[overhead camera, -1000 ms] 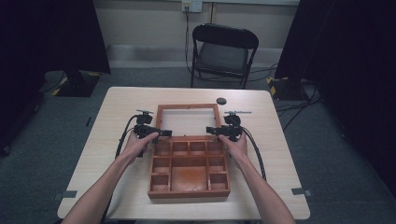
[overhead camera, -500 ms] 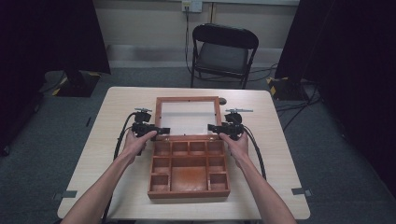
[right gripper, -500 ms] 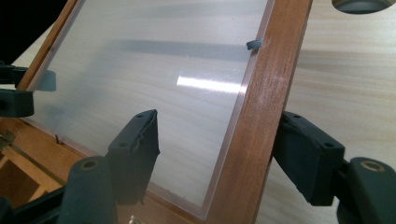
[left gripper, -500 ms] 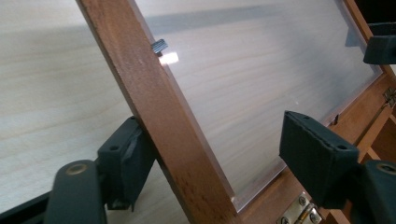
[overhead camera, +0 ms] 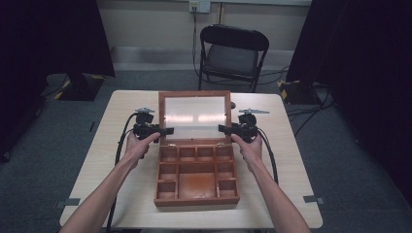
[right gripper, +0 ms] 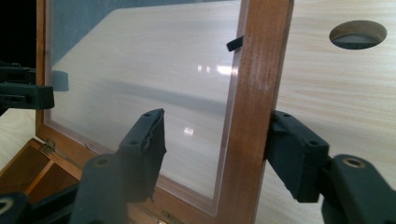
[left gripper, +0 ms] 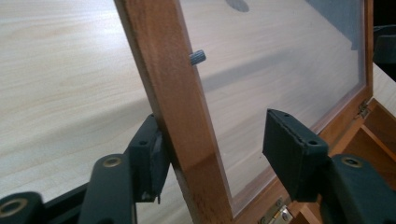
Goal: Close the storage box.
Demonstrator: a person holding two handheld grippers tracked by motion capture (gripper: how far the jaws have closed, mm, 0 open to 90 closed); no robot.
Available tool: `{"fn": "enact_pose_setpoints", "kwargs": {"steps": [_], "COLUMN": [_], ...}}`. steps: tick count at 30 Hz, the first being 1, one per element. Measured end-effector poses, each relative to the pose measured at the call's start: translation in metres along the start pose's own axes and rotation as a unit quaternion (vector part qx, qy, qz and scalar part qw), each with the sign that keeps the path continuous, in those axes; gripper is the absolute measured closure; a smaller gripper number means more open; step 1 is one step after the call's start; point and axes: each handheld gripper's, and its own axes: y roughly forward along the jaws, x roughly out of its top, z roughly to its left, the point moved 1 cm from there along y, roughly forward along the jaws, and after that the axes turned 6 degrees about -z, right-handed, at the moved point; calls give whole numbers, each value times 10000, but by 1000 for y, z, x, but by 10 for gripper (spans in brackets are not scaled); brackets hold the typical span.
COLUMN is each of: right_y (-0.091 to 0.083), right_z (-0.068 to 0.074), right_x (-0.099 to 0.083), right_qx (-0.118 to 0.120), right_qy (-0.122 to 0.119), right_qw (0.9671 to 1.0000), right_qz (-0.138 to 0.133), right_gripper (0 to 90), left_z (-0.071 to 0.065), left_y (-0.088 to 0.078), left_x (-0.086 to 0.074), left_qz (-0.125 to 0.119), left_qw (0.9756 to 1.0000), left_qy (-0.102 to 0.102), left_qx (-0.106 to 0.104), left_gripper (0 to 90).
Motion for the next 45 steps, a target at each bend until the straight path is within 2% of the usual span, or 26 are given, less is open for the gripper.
{"fn": "enact_pose_setpoints", "kwargs": {"steps": [8, 10, 21, 27, 32, 38, 41, 45], "right_y": [-11, -14, -27, -34, -38, -40, -41, -42], "right_z": [2, 3, 12, 17, 20, 18, 20, 24], "right_x": [3, 3, 4, 4, 3, 3, 4, 6], "right_qx": [31, -29, -43, 42, 131, 241, 232, 211], "right_qy": [30, 24, -199, -276, -377, -253, -244, -379], "right_qw": [10000, 9999, 9998, 9996, 9992, 9994, 9994, 9990], "right_qz": [-61, -93, -13, 22, 45, 38, -48, -100], "right_gripper": [482, 498, 489, 458, 412, 429, 431, 439], "left_z": [-4, -5, -14, -19, -24, -27, -28, -31], "left_y": [-10, -12, -22, -27, -32, -36, -38, -42], "left_x": [4, 4, 3, 2, 3, 2, 1, 0], "left_qz": [-95, -117, -249, -295, -230, -255, -292, -251], "left_qw": [9999, 9998, 9992, 9989, 9983, 9982, 9982, 9982], "left_qy": [128, 142, 300, 364, 531, 533, 521, 528], "left_qx": [52, 29, -23, -72, -43, -80, -109, -129], "left_gripper": [515, 526, 536, 536, 527, 523, 523, 517]}}
